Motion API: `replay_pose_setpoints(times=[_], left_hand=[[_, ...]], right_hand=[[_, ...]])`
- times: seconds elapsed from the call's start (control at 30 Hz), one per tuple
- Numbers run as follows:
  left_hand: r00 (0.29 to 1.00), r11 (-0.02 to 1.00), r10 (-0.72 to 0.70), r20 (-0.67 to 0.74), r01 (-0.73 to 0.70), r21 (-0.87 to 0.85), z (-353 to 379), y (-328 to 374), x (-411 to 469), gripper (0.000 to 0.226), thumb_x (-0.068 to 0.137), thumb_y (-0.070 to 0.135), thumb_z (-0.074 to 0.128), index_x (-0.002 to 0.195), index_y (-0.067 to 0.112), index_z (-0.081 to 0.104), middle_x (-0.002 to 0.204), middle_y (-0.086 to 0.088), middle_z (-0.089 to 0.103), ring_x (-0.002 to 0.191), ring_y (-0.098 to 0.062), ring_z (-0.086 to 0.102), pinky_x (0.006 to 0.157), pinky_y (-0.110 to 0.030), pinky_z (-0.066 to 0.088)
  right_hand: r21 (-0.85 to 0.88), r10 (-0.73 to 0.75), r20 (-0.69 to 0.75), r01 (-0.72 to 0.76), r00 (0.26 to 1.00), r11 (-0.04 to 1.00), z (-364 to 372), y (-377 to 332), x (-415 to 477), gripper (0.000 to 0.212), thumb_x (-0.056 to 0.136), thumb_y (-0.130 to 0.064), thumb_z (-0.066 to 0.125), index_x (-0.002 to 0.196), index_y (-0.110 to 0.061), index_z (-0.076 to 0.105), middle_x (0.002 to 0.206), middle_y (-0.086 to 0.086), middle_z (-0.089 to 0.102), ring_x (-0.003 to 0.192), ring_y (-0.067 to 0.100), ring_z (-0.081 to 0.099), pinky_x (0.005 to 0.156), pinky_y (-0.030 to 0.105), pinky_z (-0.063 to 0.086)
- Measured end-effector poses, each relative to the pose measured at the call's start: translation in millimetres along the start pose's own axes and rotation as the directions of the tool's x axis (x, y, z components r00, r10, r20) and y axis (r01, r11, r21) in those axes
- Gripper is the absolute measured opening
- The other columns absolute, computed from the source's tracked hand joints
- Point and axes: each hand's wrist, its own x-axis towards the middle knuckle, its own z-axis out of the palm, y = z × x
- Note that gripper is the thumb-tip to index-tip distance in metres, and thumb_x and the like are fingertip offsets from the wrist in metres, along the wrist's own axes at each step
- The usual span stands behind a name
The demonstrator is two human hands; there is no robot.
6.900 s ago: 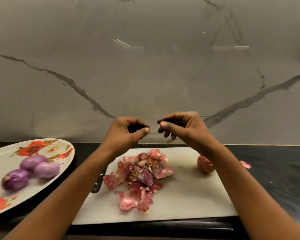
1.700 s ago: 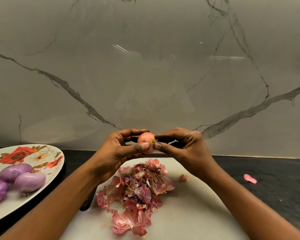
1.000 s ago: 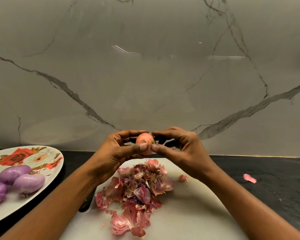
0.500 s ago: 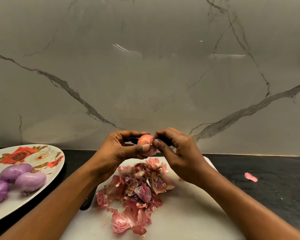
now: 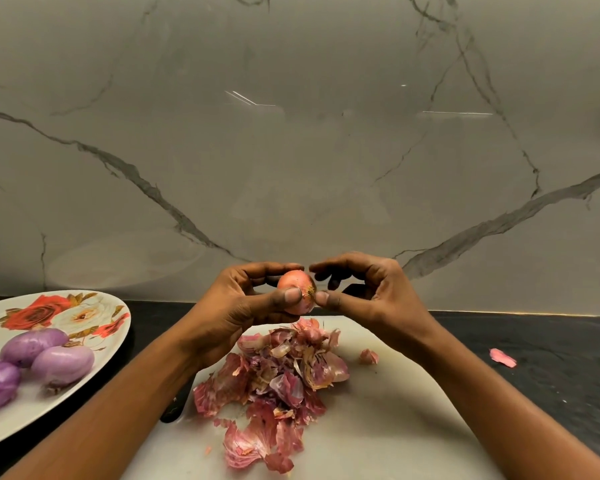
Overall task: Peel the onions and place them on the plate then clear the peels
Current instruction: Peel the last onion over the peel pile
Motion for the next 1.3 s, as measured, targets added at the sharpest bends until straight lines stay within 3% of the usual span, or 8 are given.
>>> replay_pose_setpoints(times=[0.13,0.3,0.43,0.53,0.73,0.93,1.1,1.3], left_hand=[[1.000,0.999,0.008,0.011,-0.009,0.036,0.7,-1.3,-0.4,0.044,0.068,0.010,0.085,0.112,0.016,0.082,0.113,-0.005,0.078,0.106,-0.035,0.076,0.081,-0.040,0.066],[1.000,0.997,0.016,-0.026,-0.014,0.071,-2.6,-3.8,1.7,0.047,0.065,0.014,0.089,0.111,0.011,0.081,0.115,-0.012,0.077,0.106,-0.037,0.076,0.083,-0.046,0.066],[0.999,0.999,0.009,-0.036,-0.008,0.050,0.0,-3.6,1.6,0.050,0.062,0.015,0.089,0.112,0.009,0.081,0.116,-0.013,0.076,0.104,-0.036,0.077,0.079,-0.040,0.066],[0.999,1.000,-0.016,-0.042,0.016,-0.017,0.9,-2.4,1.4,0.052,0.065,0.012,0.088,0.116,0.006,0.079,0.121,-0.016,0.075,0.104,-0.035,0.077,0.077,-0.034,0.065],[1.000,0.983,-0.015,-0.009,0.013,-0.181,-8.2,0.6,1.6,0.077,0.053,0.036,0.105,0.120,0.009,0.078,0.126,-0.022,0.073,0.112,-0.043,0.073,0.084,-0.037,0.066],[0.999,0.992,-0.034,-0.032,0.030,-0.122,-3.7,2.8,-0.4,0.042,0.085,0.022,0.072,0.123,0.007,0.073,0.120,-0.021,0.075,0.107,-0.037,0.075,0.086,-0.037,0.066],[0.999,0.999,-0.038,-0.024,0.037,-0.026,-0.1,0.7,-1.5,0.043,0.083,0.022,0.074,0.122,0.004,0.073,0.115,-0.017,0.077,0.103,-0.032,0.076,0.082,-0.034,0.066],[0.998,0.997,-0.061,0.029,0.063,-0.037,0.5,0.6,-2.3,0.039,0.089,0.028,0.069,0.117,0.001,0.072,0.116,-0.024,0.075,0.099,-0.040,0.076,0.077,-0.032,0.066]], right_hand=[[-0.103,0.003,0.100,0.008,0.995,0.995,6.5,1.8,-0.1,0.052,0.087,-0.042,0.082,0.136,-0.035,0.069,0.123,-0.015,0.062,0.115,0.012,0.062,0.088,0.036,0.062],[-0.005,-0.103,0.026,0.103,0.994,0.995,9.0,2.8,-0.7,0.030,0.086,-0.025,0.082,0.116,-0.023,0.081,0.107,-0.011,0.070,0.102,0.018,0.070,0.078,0.026,0.061],[-0.048,-0.150,-0.012,0.149,0.989,0.988,8.2,5.7,-0.2,0.019,0.089,-0.012,0.081,0.108,-0.014,0.084,0.102,-0.004,0.076,0.097,0.018,0.075,0.078,0.025,0.061],[-0.051,-0.131,0.014,0.131,0.991,0.990,7.1,5.5,1.3,0.018,0.094,-0.012,0.077,0.111,-0.012,0.082,0.102,-0.004,0.078,0.098,0.019,0.075,0.081,0.027,0.062],[0.086,-0.020,0.036,0.017,0.999,0.996,-0.6,-1.0,0.4,0.017,0.091,-0.009,0.079,0.107,-0.015,0.082,0.096,-0.002,0.082,0.088,0.017,0.078,0.079,0.027,0.062],[-0.013,-0.030,0.031,0.030,0.999,0.999,0.1,-0.3,-1.4,0.025,0.087,-0.023,0.086,0.109,-0.011,0.081,0.095,-0.002,0.081,0.087,0.019,0.078,0.070,0.024,0.060],[0.044,0.024,0.010,-0.025,1.000,0.999,3.9,0.1,-1.7,0.065,0.077,-0.039,0.087,0.135,-0.018,0.069,0.117,-0.001,0.079,0.097,0.016,0.079,0.079,0.036,0.066],[0.226,-0.004,0.009,0.002,1.000,0.974,12.4,1.9,-0.2,0.040,0.085,-0.022,0.076,0.124,-0.015,0.072,0.112,-0.007,0.080,0.104,0.014,0.078,0.080,0.028,0.064]])
